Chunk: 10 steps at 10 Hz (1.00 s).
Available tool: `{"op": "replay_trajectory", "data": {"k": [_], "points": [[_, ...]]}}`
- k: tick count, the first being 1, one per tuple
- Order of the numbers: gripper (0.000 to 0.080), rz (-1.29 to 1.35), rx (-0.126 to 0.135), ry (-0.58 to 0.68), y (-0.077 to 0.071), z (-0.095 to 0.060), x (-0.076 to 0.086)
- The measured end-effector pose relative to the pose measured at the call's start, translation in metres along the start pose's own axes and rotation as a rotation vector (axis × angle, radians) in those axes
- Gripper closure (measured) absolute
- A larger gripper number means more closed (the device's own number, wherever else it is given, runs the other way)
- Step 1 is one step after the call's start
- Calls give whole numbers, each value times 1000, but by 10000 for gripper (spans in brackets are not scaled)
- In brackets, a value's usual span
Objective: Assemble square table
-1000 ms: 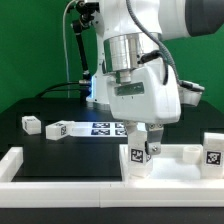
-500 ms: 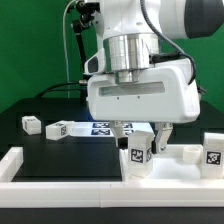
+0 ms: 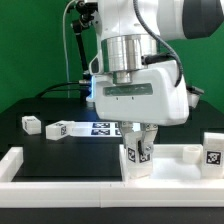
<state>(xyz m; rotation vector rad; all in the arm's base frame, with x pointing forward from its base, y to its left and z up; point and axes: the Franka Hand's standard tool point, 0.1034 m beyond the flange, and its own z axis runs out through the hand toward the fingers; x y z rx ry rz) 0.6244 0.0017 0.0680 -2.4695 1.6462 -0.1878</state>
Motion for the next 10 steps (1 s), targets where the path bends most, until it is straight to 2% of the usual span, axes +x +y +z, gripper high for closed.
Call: {"op": "replay_trajectory", "data": {"k": [2, 4, 5, 7, 9, 10], "points": [[505, 238, -20, -19, 0, 0, -1], [506, 619, -51, -51, -2, 2, -2], [506, 792, -47, -64, -4, 3, -4], [506, 1039, -11, -78, -8, 4, -5], [478, 1037, -8, -76, -8, 4, -6], [478, 953, -11, -71, -8, 4, -6]]}}
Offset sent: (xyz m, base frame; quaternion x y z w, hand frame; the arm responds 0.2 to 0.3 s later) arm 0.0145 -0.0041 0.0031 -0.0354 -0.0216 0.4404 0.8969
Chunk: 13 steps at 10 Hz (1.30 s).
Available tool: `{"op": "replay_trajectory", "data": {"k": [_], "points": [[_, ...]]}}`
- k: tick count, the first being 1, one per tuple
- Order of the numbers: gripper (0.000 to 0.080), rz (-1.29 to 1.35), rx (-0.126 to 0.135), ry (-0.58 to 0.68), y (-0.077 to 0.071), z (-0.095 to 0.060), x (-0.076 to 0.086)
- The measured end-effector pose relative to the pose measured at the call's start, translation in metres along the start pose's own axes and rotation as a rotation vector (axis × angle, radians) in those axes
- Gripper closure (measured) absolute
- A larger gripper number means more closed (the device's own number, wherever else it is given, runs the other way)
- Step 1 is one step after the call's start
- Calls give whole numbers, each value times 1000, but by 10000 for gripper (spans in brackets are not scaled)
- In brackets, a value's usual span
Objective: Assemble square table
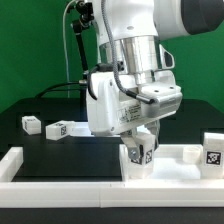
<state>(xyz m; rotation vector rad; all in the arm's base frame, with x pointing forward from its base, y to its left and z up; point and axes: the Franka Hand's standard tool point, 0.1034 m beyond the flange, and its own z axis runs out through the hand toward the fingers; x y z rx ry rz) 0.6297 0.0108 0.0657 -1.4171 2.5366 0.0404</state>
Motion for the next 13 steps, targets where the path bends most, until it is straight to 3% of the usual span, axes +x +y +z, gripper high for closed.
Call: {"op": "replay_trajectory", "data": {"k": [1, 2, 3, 5, 7, 8, 9, 10, 11, 12, 13], "points": [[298, -133, -9, 8, 2, 0, -1], [298, -341, -10, 13, 2, 0, -1], [182, -561, -11, 14, 1, -1, 0], [151, -747, -13, 16, 0, -1, 2], [151, -906, -18, 23, -1, -1, 4], [151, -1070, -42, 29, -1, -1, 6], [151, -1289, -83, 35, -4, -3, 9], [151, -1263, -73, 41, -6, -3, 10], [279, -1232, -74, 42, -5, -3, 10], [279, -1222, -74, 44, -5, -3, 10], [418, -1143, -71, 44, -5, -3, 9]]}}
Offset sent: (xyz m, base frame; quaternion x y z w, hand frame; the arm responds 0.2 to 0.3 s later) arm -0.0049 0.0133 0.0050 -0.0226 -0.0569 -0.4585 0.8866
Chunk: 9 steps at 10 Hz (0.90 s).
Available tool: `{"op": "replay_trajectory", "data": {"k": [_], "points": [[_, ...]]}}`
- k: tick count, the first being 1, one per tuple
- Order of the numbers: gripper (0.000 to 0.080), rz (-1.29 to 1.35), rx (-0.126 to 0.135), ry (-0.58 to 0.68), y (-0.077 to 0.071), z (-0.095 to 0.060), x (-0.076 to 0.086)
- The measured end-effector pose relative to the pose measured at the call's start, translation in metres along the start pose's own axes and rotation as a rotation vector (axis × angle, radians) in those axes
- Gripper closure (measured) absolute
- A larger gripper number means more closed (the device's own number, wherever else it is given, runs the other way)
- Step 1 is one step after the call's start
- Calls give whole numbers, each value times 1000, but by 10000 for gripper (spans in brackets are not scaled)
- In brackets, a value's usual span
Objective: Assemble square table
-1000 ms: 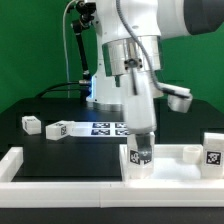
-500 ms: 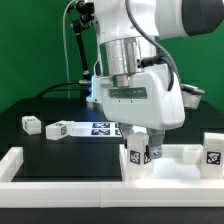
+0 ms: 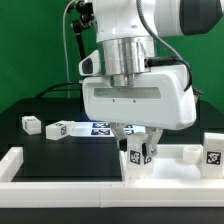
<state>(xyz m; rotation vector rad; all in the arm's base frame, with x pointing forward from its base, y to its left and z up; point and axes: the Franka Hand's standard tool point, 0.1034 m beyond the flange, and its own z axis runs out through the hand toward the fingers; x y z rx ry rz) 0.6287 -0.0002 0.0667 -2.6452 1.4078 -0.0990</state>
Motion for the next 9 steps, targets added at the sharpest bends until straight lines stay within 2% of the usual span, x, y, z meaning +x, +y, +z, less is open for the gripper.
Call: {"op": "replay_trajectory", "data": {"k": [1, 5, 7, 8, 9], "points": [[507, 70, -4, -1, 2, 0, 1], [507, 404, -10, -2, 4, 0, 2], [507, 745, -36, -27, 5, 0, 0], [507, 973, -61, -44, 2, -1, -1], [507, 1109, -66, -44, 1, -1, -1]]}}
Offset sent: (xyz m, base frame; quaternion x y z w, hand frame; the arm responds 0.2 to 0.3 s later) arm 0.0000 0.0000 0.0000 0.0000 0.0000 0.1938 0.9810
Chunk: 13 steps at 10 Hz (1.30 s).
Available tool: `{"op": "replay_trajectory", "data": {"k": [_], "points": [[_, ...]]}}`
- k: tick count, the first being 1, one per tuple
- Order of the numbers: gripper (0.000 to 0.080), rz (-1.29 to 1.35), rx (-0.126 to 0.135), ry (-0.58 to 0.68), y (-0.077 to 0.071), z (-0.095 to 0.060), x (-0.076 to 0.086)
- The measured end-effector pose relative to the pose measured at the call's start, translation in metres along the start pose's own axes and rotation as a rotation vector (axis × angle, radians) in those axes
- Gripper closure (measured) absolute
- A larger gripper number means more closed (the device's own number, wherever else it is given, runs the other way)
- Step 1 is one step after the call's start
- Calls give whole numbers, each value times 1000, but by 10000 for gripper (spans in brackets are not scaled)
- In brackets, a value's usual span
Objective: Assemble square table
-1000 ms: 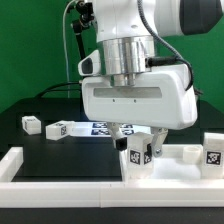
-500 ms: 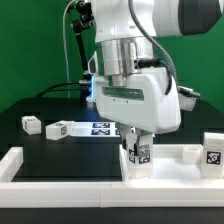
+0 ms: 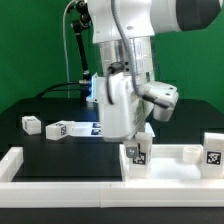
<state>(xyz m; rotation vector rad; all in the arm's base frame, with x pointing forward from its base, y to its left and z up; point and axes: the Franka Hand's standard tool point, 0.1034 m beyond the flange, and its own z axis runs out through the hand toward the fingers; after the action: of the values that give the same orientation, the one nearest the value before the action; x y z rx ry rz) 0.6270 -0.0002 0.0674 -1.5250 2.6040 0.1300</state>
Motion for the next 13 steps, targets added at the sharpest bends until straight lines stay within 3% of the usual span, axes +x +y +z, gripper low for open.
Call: {"op": "replay_trajectory", "data": {"k": [3, 4, 5, 6, 7, 11, 13], "points": [[507, 130, 3, 7, 1, 0, 0], [336, 79, 4, 7, 1, 0, -1], [336, 23, 11, 16, 4, 2, -3], [188, -97, 5, 17, 8, 1, -7], [161, -360, 7, 32, 8, -2, -10], [151, -662, 1, 40, 9, -1, -11], [151, -1030, -2, 90, 7, 1, -6]]}}
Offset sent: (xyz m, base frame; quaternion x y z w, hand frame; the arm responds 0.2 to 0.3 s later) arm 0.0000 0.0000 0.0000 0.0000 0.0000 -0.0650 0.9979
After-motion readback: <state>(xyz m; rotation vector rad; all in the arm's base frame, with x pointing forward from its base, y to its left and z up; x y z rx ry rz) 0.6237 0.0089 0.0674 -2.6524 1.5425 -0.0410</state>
